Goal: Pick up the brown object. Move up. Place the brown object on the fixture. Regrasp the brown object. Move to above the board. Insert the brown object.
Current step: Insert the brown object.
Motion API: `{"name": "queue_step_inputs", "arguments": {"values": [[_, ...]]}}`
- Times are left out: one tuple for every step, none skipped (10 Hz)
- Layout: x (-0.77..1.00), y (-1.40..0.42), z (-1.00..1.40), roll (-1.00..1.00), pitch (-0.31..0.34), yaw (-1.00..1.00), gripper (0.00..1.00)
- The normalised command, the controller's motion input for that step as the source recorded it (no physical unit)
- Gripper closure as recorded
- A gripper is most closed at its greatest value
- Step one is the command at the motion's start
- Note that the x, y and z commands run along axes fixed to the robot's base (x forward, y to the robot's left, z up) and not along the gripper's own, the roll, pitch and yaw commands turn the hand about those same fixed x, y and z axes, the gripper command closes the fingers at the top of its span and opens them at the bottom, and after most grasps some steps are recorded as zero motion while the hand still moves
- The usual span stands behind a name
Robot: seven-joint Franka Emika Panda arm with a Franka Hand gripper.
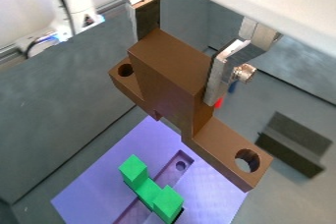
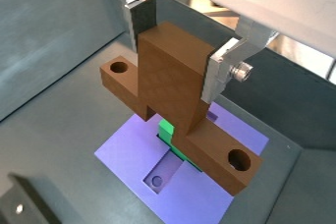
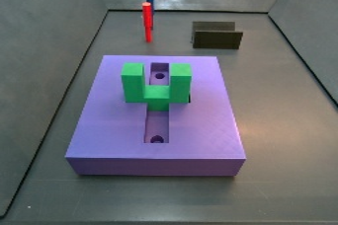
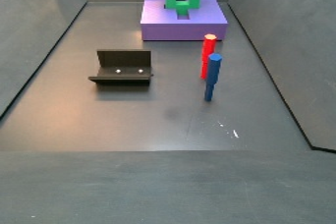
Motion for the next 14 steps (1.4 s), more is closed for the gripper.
{"name": "queue_step_inputs", "arguments": {"values": [[0.1, -0.02, -0.13, -0.21, -0.044, -0.73, 1.0], [0.1, 0.0, -0.12, -0.27, -0.034, -0.69, 1.0], [0.14, 0.0, -0.12, -0.31, -0.013, -0.67, 1.0], [0.13, 0.0, -0.11, -0.3, -0.01, -0.68, 1.0], [0.09, -0.03, -0.08, -0.28, -0.016, -0.71, 1.0], [0.0, -0.08, -0.01, -0.26, -0.06, -0.79, 1.0], [0.0, -0.08, 0.0, -0.3, -0.1, -0.77, 1.0], [0.0, -0.08, 0.0, -0.34, -0.137, -0.73, 1.0], [0.0, -0.08, 0.0, -0.34, -0.131, -0.73, 1.0], [0.0, -0.05, -0.01, -0.32, -0.1, -0.72, 1.0], [0.0, -0.05, -0.07, -0.29, -0.074, -0.74, 1.0], [0.0, -0.06, -0.13, -0.24, -0.036, -0.78, 1.0], [0.0, -0.1, -0.17, -0.19, -0.009, -0.77, 1.0], [0.11, -0.01, -0.41, -0.26, 0.0, -0.46, 1.0]]}}
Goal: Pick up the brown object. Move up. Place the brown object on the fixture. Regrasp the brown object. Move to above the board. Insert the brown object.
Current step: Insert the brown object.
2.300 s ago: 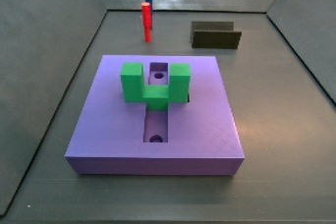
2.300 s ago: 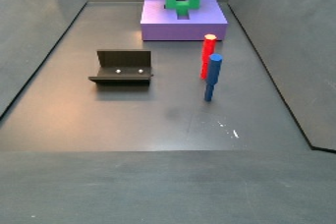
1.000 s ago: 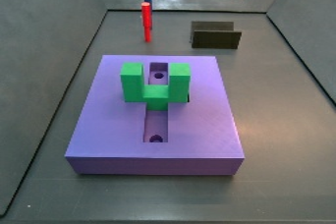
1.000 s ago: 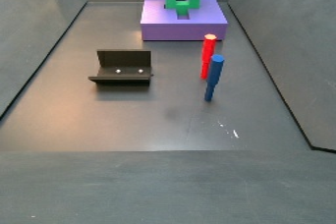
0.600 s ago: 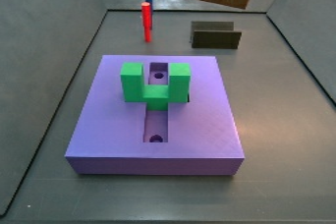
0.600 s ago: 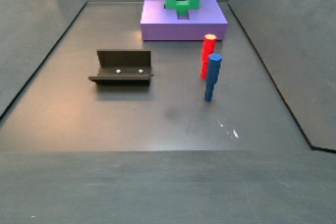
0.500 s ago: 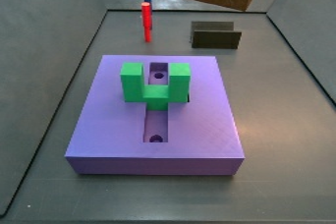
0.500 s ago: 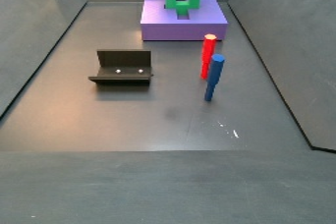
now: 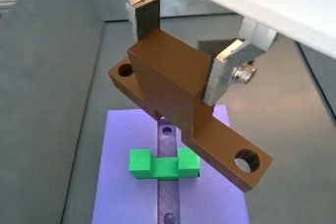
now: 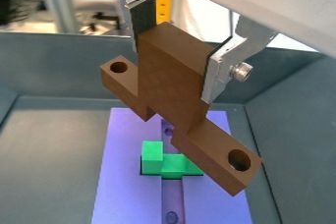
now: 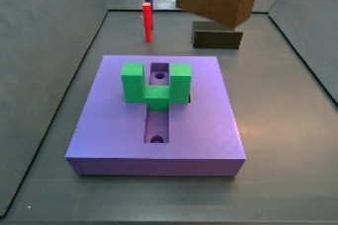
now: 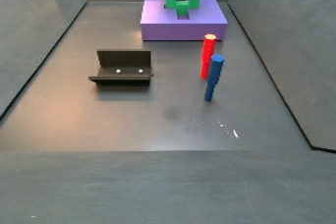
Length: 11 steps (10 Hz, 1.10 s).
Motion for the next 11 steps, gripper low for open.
{"name": "queue_step_inputs", "arguments": {"values": [[0.0, -0.04, -0.43, -0.17, -0.056, -0.32, 1.0], [0.0, -0.03, -0.45, -0.13, -0.07, -0.31, 1.0], [0.1, -0.04, -0.51, -0.14, -0.074, -0.46, 1.0], [0.21, -0.1, -0.4, 0.0, 0.0, -0.59, 1.0], [0.0, -0.01, -0.31, 0.01, 0.25, -0.77, 1.0], [0.0, -0.06, -0.22, 0.0, 0.211, -0.81, 1.0], [0.0, -0.03, -0.07, 0.01, 0.176, -0.81, 1.0], [-0.03, 0.0, -0.01, 0.02, 0.124, -0.95, 1.0], [0.0, -0.01, 0.0, 0.01, 0.09, -0.96, 1.0], [-0.11, 0.0, 0.0, 0.0, 0.0, -0.46, 1.0], [-0.1, -0.02, 0.0, 0.06, 0.0, -0.29, 1.0]]}}
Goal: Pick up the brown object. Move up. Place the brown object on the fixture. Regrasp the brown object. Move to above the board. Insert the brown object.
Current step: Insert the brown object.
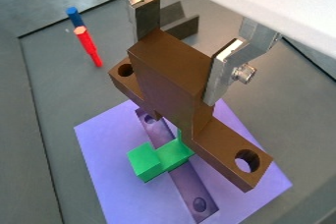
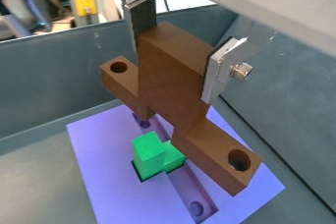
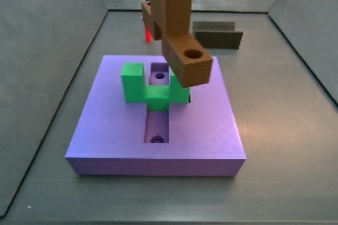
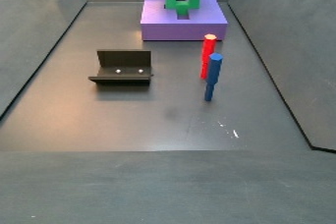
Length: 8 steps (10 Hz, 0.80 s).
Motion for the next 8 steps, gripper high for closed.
{"name": "queue_step_inputs", "arguments": {"values": [[-0.08, -0.09, -0.02, 0.16, 0.0, -0.33, 1.0], [0.0, -0.12, -0.06, 0.22, 0.093, -0.33, 1.0], [0.01, -0.12, -0.1, 0.16, 0.1, -0.43, 1.0], [0.14, -0.09, -0.21, 0.02, 0.049, -0.27, 1.0], [0.07, -0.01, -0.25, -0.05, 0.0, -0.41, 1.0], [0.06, 0.0, -0.25, -0.12, 0.0, -0.51, 1.0], [0.07, 0.0, -0.24, -0.15, 0.0, -0.53, 1.0], [0.04, 0.0, -0.18, -0.13, 0.0, -0.43, 1.0]]}}
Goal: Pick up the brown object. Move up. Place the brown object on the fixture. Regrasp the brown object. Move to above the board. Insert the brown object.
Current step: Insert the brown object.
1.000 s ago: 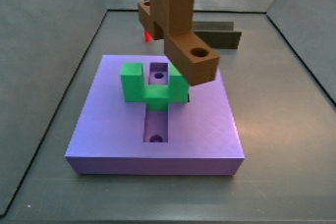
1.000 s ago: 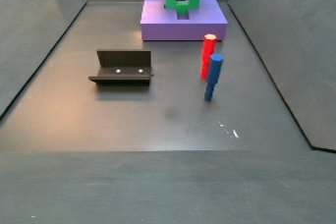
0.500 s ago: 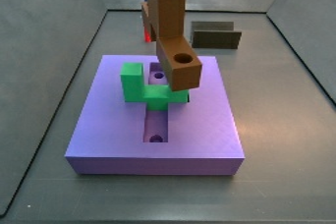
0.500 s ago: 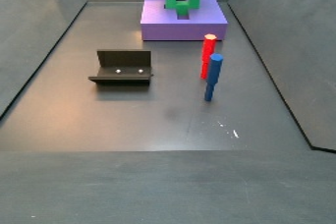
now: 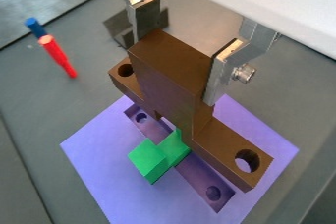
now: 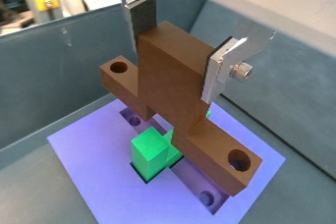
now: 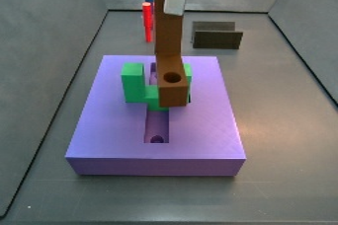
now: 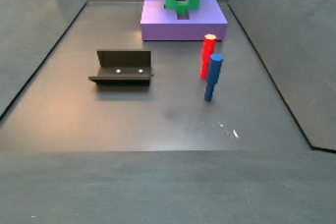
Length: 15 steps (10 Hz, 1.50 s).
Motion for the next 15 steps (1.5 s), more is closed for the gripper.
{"name": "queue_step_inputs", "arguments": {"values": [[0.0, 0.0, -0.12, -0.08, -0.01, -0.2, 1.0], [-0.05, 0.0, -0.05, -0.07, -0.083, -0.17, 1.0], [-0.05, 0.0, -0.05, -0.07, -0.076, -0.19, 1.0], [-0.08, 0.01, -0.12, -0.04, -0.067, -0.03, 1.0], [-0.12, 0.01, -0.17, -0.05, -0.101, 0.0, 1.0], [-0.11, 0.0, -0.22, -0.05, -0.161, 0.0, 1.0], [-0.06, 0.0, -0.2, -0.05, -0.157, -0.01, 1.0], [-0.05, 0.0, -0.18, 0.0, -0.11, 0.0, 1.0], [0.0, 0.0, -0.13, 0.0, -0.004, -0.05, 1.0], [-0.01, 0.0, -0.11, 0.0, 0.0, -0.1, 1.0], [-0.04, 0.0, -0.11, 0.0, 0.0, -0.13, 1.0], [-0.05, 0.0, -0.15, 0.0, -0.007, -0.12, 1.0], [-0.05, 0.0, -0.17, 0.0, -0.029, -0.11, 1.0], [-0.05, 0.0, -0.19, 0.0, -0.041, -0.07, 1.0], [0.0, 0.0, -0.19, 0.02, -0.043, -0.04, 1.0]]}}
